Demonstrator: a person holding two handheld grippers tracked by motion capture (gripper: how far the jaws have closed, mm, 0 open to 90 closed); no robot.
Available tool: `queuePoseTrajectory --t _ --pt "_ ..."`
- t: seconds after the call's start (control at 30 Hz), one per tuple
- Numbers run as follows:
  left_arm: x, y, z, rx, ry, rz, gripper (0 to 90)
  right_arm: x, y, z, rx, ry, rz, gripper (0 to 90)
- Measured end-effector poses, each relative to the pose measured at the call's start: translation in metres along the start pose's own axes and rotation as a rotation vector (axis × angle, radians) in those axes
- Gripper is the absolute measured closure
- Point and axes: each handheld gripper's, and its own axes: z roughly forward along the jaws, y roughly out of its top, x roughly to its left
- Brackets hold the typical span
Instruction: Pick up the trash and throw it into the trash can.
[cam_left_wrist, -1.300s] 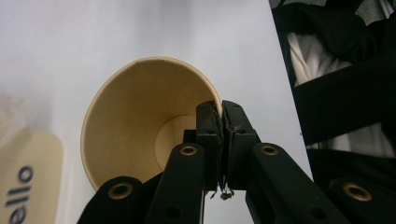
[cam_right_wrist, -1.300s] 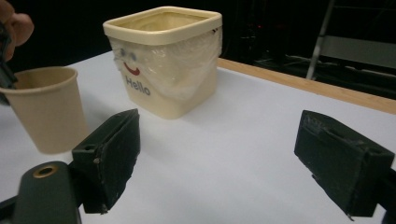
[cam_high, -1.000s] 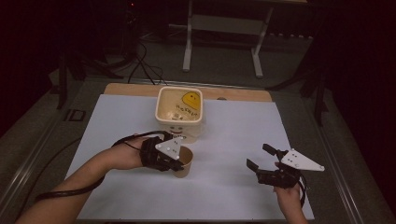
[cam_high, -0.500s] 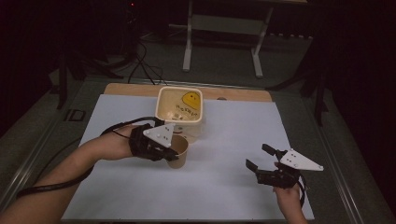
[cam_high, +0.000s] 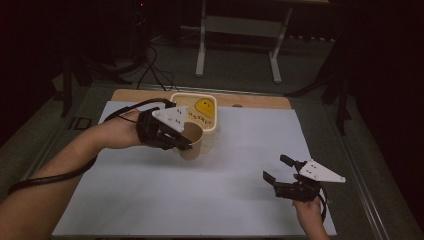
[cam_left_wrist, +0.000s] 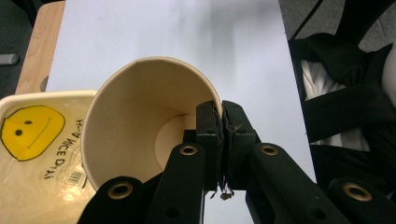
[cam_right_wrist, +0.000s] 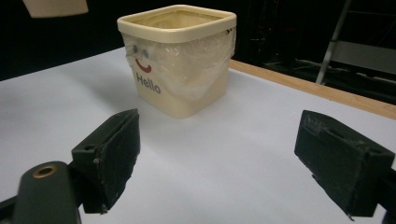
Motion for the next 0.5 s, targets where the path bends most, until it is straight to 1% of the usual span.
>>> queuePoseTrajectory --t 0.07,0.1,0.23,0.27,0.3,0.33,0.37,0.5 --pt "0.005 0.004 -0.003 -0.003 -0.002 -0.001 88.0 0.0 0.0 0.0 0.0 0.001 -0.001 14.2" --pt "0.007 0.005 -0.004 -0.004 0.005 -0.001 88.0 -0.001 0.0 0.0 0.001 0.001 -0.001 14.2" --pt "0.017 0.013 -0.008 -0.005 0.011 -0.003 88.0 0.0 0.0 0.0 0.005 0.002 -0.002 14.2" --pt "0.019 0.016 -0.01 -0.004 0.021 0.001 87.9 0.0 0.0 0.0 0.005 0.003 -0.001 14.2" --pt "0.019 0.016 -0.01 -0.004 0.021 0.001 87.9 0.0 0.0 0.0 0.005 0.003 -0.001 14.2" --pt "0.023 0.018 -0.012 -0.008 0.02 0.0 87.9 -0.001 0.0 0.0 0.004 0.003 -0.002 14.2" --pt "0.025 0.02 -0.013 -0.006 0.029 0.003 87.9 -0.001 0.0 0.0 0.004 0.003 0.0 14.2" --pt "0.034 0.022 -0.016 0.004 0.036 -0.006 87.9 -0.002 -0.001 0.0 0.004 0.003 0.0 14.2"
